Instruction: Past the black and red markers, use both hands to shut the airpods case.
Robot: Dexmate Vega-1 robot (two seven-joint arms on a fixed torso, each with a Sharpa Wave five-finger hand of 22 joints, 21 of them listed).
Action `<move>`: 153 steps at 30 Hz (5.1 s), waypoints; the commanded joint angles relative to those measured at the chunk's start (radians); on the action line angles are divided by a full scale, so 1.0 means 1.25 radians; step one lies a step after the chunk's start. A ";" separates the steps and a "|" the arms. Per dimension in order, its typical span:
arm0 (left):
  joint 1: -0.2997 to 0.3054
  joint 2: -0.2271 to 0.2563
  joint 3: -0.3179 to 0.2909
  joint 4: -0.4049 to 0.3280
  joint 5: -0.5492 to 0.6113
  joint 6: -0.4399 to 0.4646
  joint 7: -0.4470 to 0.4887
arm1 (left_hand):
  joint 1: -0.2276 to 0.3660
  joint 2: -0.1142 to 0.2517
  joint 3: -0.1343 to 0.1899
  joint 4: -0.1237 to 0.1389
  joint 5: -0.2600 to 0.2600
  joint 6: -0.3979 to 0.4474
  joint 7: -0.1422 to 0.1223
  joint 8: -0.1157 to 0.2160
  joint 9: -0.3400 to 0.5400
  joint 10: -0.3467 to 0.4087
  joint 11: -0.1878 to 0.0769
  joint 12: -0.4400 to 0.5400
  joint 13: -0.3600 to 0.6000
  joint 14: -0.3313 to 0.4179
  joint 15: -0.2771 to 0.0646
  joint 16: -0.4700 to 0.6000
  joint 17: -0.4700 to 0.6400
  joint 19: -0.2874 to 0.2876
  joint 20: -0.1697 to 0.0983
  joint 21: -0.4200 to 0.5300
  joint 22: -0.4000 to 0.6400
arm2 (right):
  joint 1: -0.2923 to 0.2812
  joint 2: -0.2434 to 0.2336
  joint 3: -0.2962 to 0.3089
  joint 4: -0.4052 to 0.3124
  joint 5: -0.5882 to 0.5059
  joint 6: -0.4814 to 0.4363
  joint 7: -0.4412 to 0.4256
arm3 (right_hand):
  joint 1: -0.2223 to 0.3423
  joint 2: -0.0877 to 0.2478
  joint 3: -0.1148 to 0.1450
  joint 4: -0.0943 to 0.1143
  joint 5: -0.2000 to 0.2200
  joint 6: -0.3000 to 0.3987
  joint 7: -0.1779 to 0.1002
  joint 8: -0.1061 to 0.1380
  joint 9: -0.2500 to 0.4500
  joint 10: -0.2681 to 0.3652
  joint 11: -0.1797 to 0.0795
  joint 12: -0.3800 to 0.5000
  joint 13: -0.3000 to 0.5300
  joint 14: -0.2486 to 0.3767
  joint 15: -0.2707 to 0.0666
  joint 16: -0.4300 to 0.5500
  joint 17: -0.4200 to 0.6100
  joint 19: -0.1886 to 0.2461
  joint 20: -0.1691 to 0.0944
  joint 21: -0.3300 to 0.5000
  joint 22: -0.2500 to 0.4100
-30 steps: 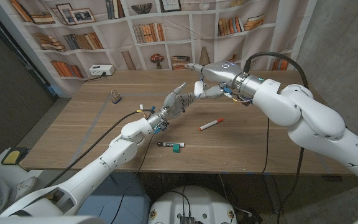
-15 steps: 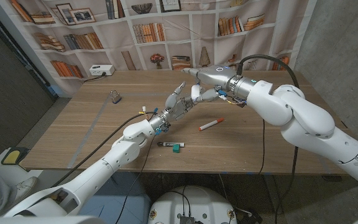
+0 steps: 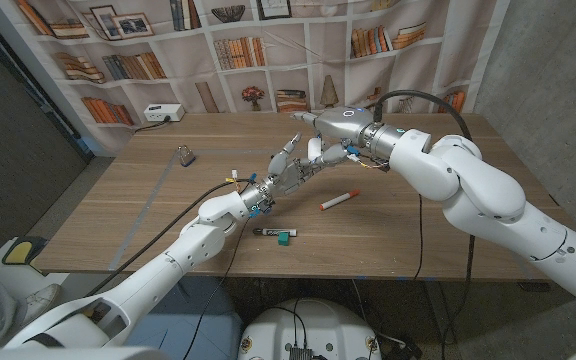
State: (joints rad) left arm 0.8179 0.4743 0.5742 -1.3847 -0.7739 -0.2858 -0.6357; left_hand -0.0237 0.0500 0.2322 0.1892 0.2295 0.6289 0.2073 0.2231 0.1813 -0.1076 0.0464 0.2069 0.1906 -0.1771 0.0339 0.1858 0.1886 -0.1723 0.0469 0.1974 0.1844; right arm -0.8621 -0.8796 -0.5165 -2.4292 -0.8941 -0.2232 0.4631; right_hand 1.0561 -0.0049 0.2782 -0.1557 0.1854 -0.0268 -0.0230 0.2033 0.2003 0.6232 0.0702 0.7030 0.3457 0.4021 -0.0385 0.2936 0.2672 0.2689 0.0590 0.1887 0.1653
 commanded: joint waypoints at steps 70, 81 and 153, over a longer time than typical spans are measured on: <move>0.048 -0.101 -0.053 0.042 -0.194 0.097 -0.123 | 0.006 0.017 -0.083 -0.004 0.020 -0.079 -0.011 -0.027 0.003 -0.051 0.001 -0.002 0.002 -0.175 0.021 -0.004 0.004 -0.084 0.031 -0.004 0.003 | -0.006 0.048 -0.020 0.054 -0.085 -0.012 0.032 | 0.120 0.115 -0.022 0.002 0.006 0.003 -0.010 -0.002 0.001 0.200 -0.204 0.019 -0.004 -0.008 -0.140 -0.001 0.013 -0.013 0.011 -0.002 0.002; 0.051 -0.116 -0.058 0.059 -0.209 0.107 -0.141 | 0.006 0.018 -0.095 -0.005 0.022 -0.063 -0.011 -0.021 0.003 -0.029 -0.007 0.008 0.002 -0.171 0.021 0.001 0.003 -0.079 0.034 0.001 0.003 | 0.004 0.052 -0.028 0.067 -0.080 -0.013 0.031 | 0.123 0.115 -0.024 0.002 0.006 0.005 -0.011 -0.001 0.001 0.200 -0.203 0.021 -0.007 -0.007 -0.141 -0.001 0.014 -0.012 0.009 -0.001 0.002; 0.216 -0.012 -0.184 -0.181 -0.197 -0.034 0.098 | 0.018 0.025 -0.142 -0.013 0.029 -0.072 -0.033 -0.020 0.004 -0.011 -0.012 0.016 0.002 -0.142 0.012 0.012 0.000 -0.050 0.021 0.015 0.002 | -0.128 -0.022 0.079 0.006 -0.014 -0.127 -0.030 | 0.132 0.119 -0.036 0.005 0.007 0.007 -0.011 -0.003 0.001 0.197 -0.206 0.033 -0.014 -0.002 -0.140 -0.002 0.017 -0.007 0.009 0.000 0.002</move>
State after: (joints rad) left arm 1.0496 0.4497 0.3796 -1.5668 -1.0464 -0.2505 -0.5657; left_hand -0.0024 0.0711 0.0616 0.1698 0.2592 0.5291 0.1677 0.1932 0.1853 -0.1328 0.0332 0.2186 0.1911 -0.1715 0.0537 0.1936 0.1859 -0.1716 0.0890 0.2128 0.1840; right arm -0.9872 -0.8936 -0.4437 -2.4237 -0.9483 -0.3457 0.4406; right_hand 1.0785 -0.0060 0.2328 -0.1488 0.1886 -0.0214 -0.0358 0.1986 0.2003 0.6143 0.0613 0.7377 0.3275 0.3932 -0.0366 0.2936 0.2856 0.2582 0.0696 0.1850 0.1652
